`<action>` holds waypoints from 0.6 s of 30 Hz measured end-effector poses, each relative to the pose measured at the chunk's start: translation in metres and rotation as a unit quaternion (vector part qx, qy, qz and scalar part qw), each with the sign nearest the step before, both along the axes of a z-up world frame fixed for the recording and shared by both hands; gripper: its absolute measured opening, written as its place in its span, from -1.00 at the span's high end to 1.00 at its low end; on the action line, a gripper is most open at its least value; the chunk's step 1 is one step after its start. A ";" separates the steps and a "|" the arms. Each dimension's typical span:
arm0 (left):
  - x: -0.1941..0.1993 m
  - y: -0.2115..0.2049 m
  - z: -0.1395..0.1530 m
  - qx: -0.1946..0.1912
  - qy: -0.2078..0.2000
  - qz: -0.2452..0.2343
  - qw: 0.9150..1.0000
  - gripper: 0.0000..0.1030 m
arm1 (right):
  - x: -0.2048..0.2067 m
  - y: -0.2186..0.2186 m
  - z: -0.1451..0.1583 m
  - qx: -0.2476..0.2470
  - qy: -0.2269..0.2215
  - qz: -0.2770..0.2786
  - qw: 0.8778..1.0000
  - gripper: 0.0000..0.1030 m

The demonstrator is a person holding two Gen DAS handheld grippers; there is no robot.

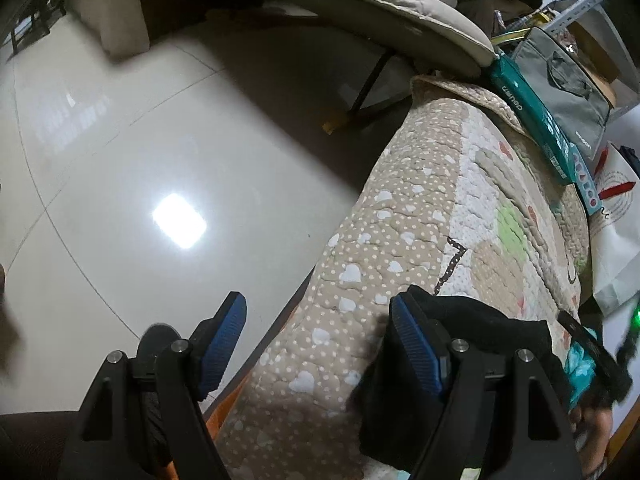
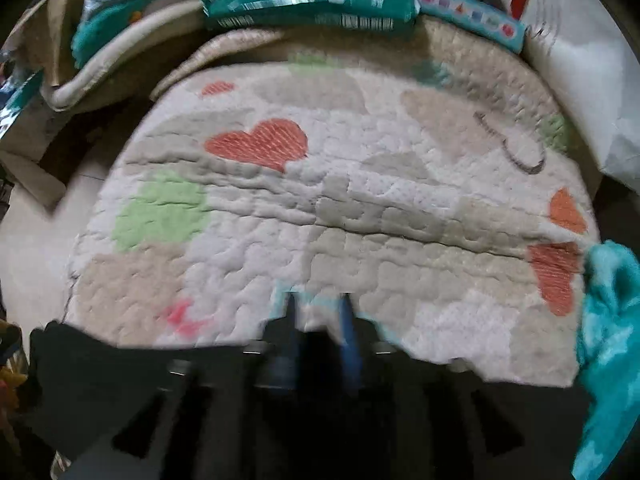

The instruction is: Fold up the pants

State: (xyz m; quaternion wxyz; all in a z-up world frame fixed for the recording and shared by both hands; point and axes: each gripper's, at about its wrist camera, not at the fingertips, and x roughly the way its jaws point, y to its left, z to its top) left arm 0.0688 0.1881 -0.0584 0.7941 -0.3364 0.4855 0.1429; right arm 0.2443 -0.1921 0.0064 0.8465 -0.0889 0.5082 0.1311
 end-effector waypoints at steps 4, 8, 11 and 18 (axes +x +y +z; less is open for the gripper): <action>-0.006 -0.011 0.003 0.040 -0.008 -0.012 0.999 -0.47 | -0.072 -0.009 0.020 0.013 -0.049 0.033 0.998 -0.17; -0.020 -0.021 0.010 0.081 -0.019 -0.018 0.996 -0.47 | -0.118 -0.013 0.015 0.010 -0.073 0.057 0.996 -0.19; -0.041 -0.020 0.017 0.065 -0.043 -0.001 0.997 -0.47 | -0.131 -0.014 0.006 0.040 -0.051 0.061 0.996 -0.19; -0.052 -0.053 0.005 0.001 -0.043 -0.018 0.999 -0.47 | -0.150 0.006 0.000 0.061 -0.047 0.108 0.991 -0.19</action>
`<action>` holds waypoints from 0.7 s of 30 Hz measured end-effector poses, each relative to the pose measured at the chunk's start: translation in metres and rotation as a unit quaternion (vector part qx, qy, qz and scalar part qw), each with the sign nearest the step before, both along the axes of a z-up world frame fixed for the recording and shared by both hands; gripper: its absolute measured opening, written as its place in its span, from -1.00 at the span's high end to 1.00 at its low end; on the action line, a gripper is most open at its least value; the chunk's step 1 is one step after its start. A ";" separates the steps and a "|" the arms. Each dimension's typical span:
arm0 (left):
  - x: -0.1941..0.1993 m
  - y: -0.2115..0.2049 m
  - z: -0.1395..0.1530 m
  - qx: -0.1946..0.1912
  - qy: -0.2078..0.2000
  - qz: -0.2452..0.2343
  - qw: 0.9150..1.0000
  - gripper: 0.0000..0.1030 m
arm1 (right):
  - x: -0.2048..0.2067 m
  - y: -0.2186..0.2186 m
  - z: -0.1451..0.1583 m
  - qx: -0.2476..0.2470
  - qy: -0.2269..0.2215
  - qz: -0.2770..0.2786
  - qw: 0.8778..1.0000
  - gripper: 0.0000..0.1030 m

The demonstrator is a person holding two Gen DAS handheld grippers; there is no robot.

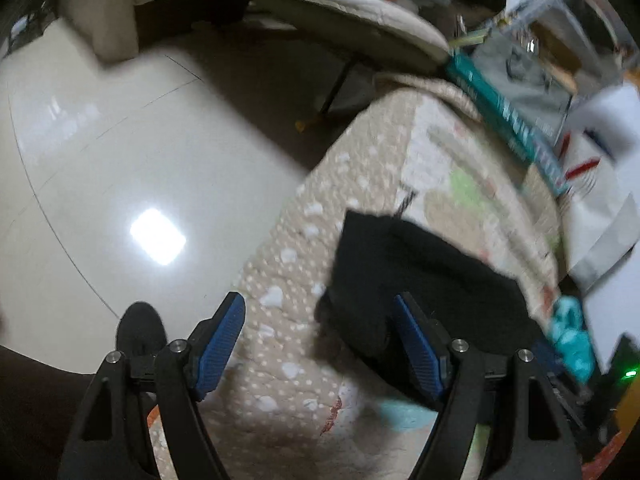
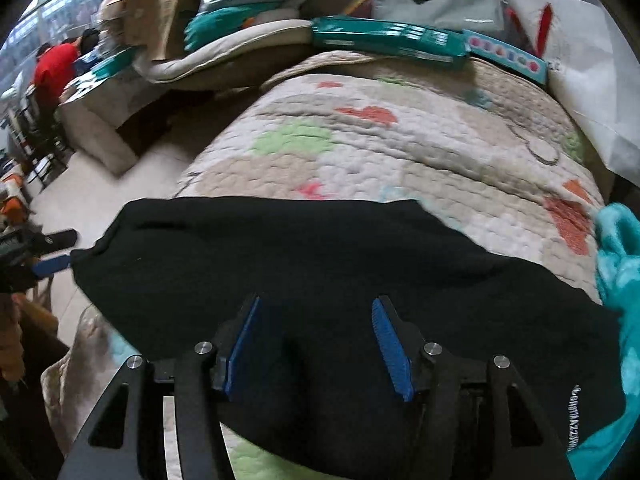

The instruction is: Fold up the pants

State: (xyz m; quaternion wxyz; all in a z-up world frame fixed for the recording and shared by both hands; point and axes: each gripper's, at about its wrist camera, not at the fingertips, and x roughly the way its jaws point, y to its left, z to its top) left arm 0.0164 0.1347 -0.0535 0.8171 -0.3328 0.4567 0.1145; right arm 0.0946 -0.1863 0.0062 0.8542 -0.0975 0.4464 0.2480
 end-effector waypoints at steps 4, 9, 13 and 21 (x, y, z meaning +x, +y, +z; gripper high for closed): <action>0.028 -0.008 -0.023 0.039 0.064 0.007 0.997 -0.47 | -0.008 0.010 -0.001 -0.009 0.001 0.017 1.000 -0.19; 0.025 0.003 -0.037 -0.020 0.033 0.015 0.999 -0.47 | 0.001 0.041 0.014 0.022 0.029 0.057 0.998 -0.20; 0.022 0.015 -0.052 -0.098 0.028 0.035 0.994 -0.48 | 0.016 0.115 0.019 0.015 0.064 0.142 0.988 -0.22; 0.019 0.010 -0.055 -0.117 0.024 0.065 0.991 -0.62 | 0.031 0.248 -0.010 -0.118 0.066 0.279 0.951 -0.24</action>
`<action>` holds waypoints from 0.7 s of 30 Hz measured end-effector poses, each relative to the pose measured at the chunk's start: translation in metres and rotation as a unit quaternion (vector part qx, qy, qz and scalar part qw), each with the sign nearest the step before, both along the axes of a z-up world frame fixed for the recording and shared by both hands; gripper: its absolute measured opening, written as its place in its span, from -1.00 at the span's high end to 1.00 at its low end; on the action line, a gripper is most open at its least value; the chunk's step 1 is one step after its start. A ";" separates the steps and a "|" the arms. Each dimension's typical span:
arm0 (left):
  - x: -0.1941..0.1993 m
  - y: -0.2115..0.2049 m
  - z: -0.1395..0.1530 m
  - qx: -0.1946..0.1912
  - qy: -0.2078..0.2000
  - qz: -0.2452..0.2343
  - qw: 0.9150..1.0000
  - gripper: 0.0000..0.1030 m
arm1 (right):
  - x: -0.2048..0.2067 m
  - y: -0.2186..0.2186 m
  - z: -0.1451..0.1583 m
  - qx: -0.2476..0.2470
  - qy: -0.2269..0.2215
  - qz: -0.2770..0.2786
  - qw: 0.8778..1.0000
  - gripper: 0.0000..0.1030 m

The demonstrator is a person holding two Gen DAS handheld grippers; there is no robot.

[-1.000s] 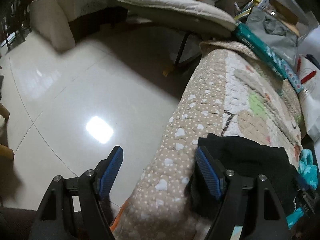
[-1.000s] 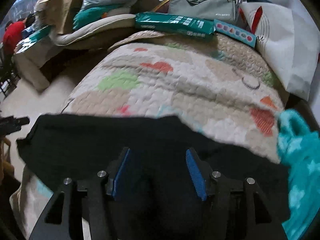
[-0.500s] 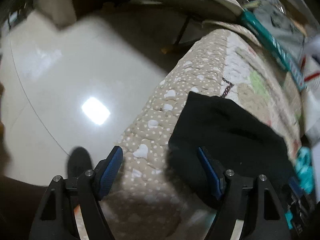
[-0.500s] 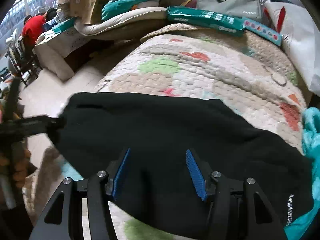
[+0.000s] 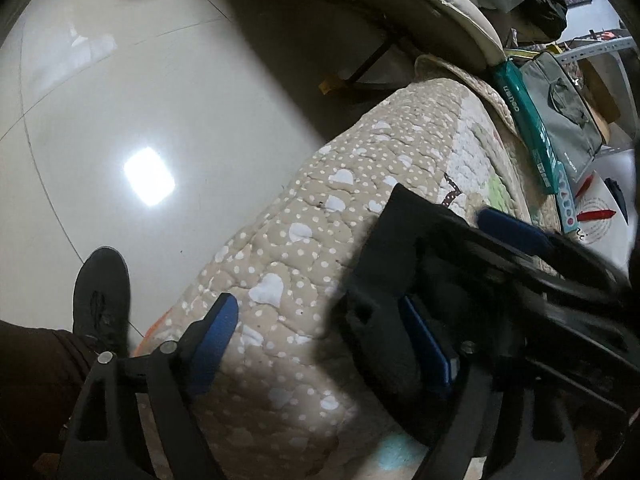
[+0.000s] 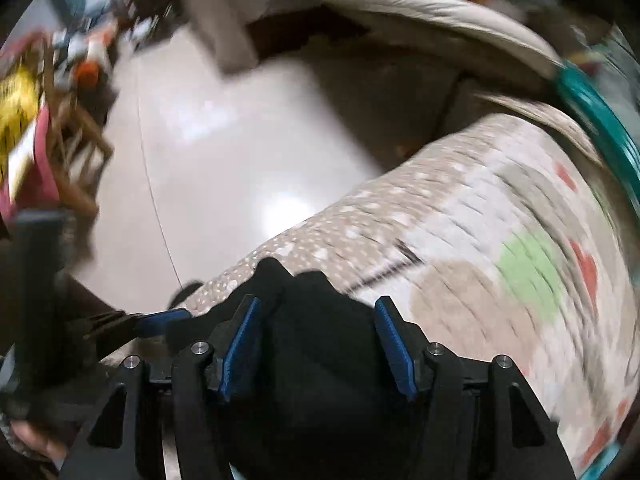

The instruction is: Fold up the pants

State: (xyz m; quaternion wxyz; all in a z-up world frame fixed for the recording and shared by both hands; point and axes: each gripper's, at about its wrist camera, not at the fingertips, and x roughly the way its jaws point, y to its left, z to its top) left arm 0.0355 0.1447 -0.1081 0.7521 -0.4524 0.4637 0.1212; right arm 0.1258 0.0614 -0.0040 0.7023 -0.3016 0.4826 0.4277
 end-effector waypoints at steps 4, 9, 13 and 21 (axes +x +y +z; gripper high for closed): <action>0.003 -0.001 -0.002 -0.007 0.006 0.014 1.000 -0.67 | 0.001 0.032 -0.030 -0.056 0.011 0.043 0.997 -0.24; 0.010 -0.007 0.004 0.016 0.014 -0.015 1.000 -0.22 | -0.007 0.046 -0.038 -0.075 0.004 0.064 0.995 0.57; 0.016 -0.019 0.026 0.040 -0.020 -0.064 0.997 0.67 | -0.006 0.041 -0.023 -0.049 0.006 0.039 0.998 0.67; 0.006 -0.018 0.051 -0.017 -0.075 -0.078 0.994 0.71 | -0.013 0.003 0.022 0.027 -0.003 -0.011 1.000 0.68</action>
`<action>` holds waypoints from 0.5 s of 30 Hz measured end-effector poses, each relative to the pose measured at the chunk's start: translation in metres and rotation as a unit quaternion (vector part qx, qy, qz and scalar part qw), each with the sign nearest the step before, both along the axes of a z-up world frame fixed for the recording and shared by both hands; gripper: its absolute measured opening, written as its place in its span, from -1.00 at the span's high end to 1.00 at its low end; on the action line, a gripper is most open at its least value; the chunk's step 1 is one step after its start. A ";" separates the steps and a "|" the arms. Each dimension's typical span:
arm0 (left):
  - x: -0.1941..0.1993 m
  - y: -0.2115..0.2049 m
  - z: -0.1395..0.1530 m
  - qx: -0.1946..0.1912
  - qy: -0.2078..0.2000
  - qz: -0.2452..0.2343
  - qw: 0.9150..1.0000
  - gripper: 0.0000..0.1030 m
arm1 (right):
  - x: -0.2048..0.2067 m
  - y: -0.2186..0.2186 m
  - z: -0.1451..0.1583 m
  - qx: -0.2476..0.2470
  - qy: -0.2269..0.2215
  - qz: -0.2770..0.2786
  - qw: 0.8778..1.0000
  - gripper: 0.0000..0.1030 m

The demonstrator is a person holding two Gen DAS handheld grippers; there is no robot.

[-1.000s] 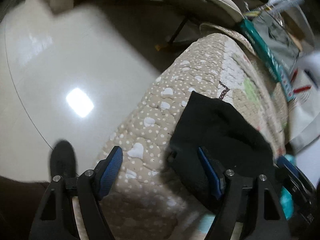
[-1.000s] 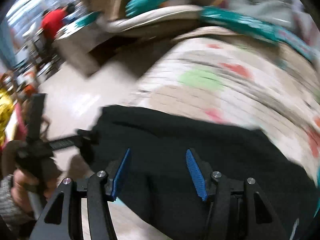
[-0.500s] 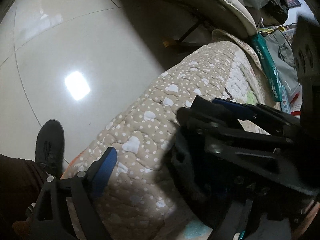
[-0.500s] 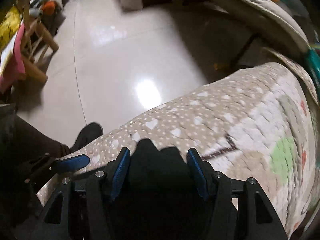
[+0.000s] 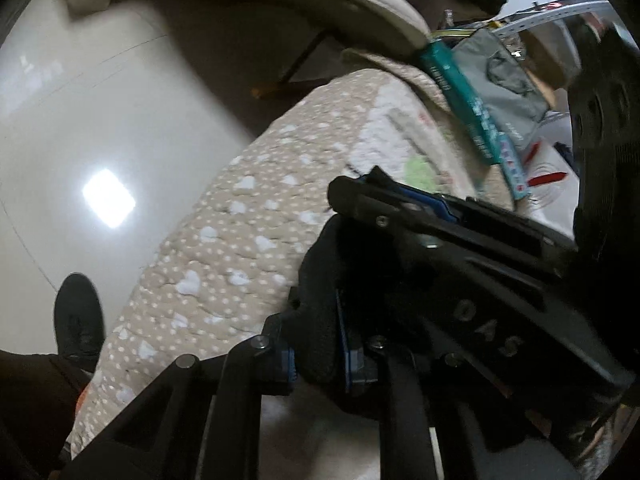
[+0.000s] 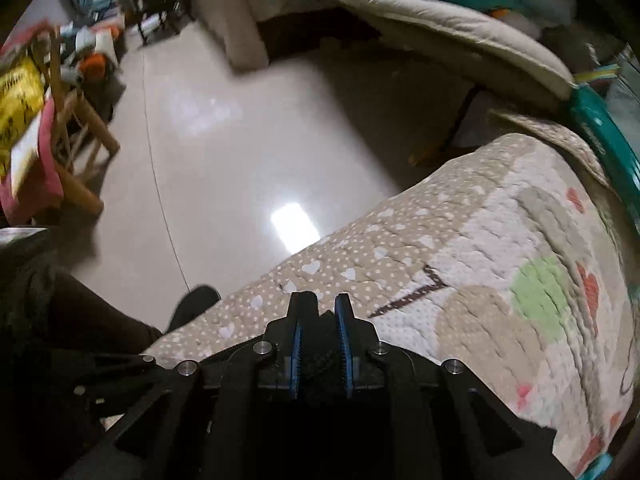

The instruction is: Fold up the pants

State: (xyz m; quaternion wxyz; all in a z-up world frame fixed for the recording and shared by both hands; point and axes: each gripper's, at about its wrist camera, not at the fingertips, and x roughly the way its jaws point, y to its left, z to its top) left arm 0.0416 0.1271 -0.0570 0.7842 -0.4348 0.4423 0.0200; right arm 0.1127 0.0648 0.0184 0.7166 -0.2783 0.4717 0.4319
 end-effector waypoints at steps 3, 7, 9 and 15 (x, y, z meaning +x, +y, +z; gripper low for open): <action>0.004 -0.011 0.012 -0.012 -0.010 -0.009 1.000 0.71 | 0.000 -0.017 0.016 0.029 0.000 -0.022 0.999 0.68; 0.014 -0.035 0.029 -0.011 -0.019 -0.038 0.999 0.71 | 0.001 -0.047 0.033 0.063 -0.003 -0.053 0.997 0.68; 0.018 -0.049 0.036 -0.011 -0.021 -0.055 0.998 0.71 | 0.005 -0.067 0.040 0.077 -0.003 -0.072 0.994 0.68; 0.042 -0.120 0.046 0.012 -0.021 -0.125 0.992 0.71 | 0.019 -0.151 0.045 0.117 0.007 -0.148 0.982 0.68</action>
